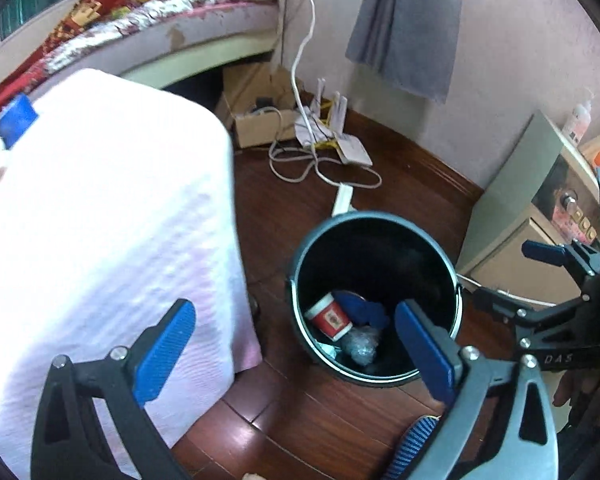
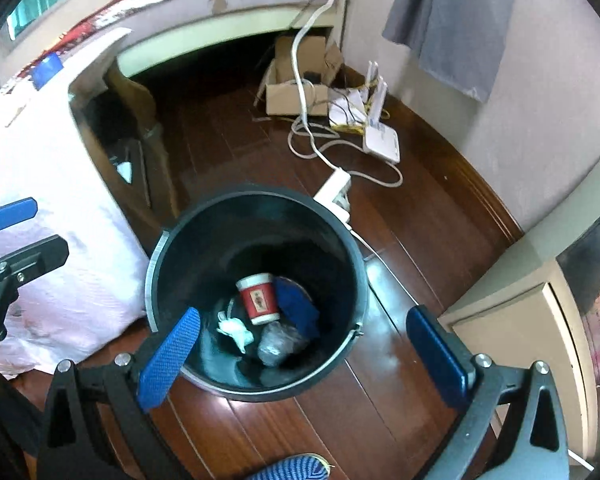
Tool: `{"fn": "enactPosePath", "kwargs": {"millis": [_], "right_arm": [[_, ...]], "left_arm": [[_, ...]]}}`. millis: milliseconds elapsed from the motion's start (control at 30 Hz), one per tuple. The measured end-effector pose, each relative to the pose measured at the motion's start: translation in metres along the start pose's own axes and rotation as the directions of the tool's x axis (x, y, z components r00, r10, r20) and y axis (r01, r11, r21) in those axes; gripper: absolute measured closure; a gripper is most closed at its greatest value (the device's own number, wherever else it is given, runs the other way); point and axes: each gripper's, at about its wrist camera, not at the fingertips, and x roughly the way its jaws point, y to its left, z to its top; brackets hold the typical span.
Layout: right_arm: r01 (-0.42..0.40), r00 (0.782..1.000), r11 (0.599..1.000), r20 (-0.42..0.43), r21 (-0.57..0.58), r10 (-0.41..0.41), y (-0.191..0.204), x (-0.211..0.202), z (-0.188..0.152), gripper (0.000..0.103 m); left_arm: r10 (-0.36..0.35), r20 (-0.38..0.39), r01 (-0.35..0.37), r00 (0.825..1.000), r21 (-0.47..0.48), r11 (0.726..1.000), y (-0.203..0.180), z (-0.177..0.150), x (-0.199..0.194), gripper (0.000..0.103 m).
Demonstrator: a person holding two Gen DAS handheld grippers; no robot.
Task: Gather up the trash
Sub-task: 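Return to the table and grasp the white milk carton with the left tool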
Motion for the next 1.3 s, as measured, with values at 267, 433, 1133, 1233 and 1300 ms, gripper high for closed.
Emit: {"fn": "enactPosePath", "kwargs": {"millis": [267,433,1133,1233,1300], "right_arm": [[-0.037,0.996,0.998,0.074,-0.042,0.040,0.048,-0.050,0.012,0.000],[-0.068,0.990,0.993,0.117,-0.094,0.079,0.087,-0.073,0.023,0.000],[-0.242,0.925,0.907,0.200,-0.345,0.323,0.302,-0.105,0.092,0.000],[-0.256,0.917,0.893,0.199,-0.370,0.345,0.326,-0.099,0.104,0.000],[-0.271,0.912,0.881,0.189,-0.388,0.364,0.344,-0.091,0.114,0.000]], "left_arm": [[0.045,0.075,-0.041,0.996,-0.054,0.998,0.037,-0.003,-0.054,0.002],[0.101,0.140,-0.087,0.985,-0.105,0.991,0.069,-0.011,-0.095,0.001],[0.378,0.158,-0.272,0.912,-0.458,0.846,0.273,-0.081,-0.178,0.028],[0.396,0.142,-0.287,0.907,-0.480,0.829,0.293,-0.081,-0.175,0.038],[0.404,0.138,-0.293,0.904,-0.488,0.822,0.304,-0.077,-0.170,0.041]]}}
